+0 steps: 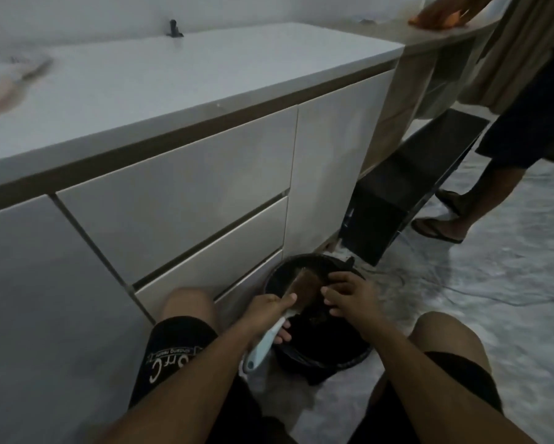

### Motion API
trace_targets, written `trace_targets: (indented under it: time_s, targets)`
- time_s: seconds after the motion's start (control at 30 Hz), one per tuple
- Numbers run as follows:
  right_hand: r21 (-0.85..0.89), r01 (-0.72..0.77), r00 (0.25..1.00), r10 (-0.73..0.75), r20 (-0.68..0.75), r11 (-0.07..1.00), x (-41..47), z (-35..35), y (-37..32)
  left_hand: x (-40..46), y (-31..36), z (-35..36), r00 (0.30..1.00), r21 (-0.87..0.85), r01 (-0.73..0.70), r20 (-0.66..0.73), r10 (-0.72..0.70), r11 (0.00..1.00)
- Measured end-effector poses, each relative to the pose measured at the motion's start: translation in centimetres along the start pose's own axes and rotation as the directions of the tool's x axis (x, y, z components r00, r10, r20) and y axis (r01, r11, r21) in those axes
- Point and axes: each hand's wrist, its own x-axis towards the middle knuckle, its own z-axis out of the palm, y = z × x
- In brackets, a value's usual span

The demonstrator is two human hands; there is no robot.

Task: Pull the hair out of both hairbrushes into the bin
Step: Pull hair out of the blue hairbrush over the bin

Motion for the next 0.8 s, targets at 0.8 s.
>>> trace_targets:
  time_s: [0.8]
  targets:
    - [-0.304,0.096,0.99,-0.123,-0.07,0.948,-1.2,0.1,3.9,-0.5,-3.6,1.1,0.999,0.207,-0.004,-0.035,0.012,0.978]
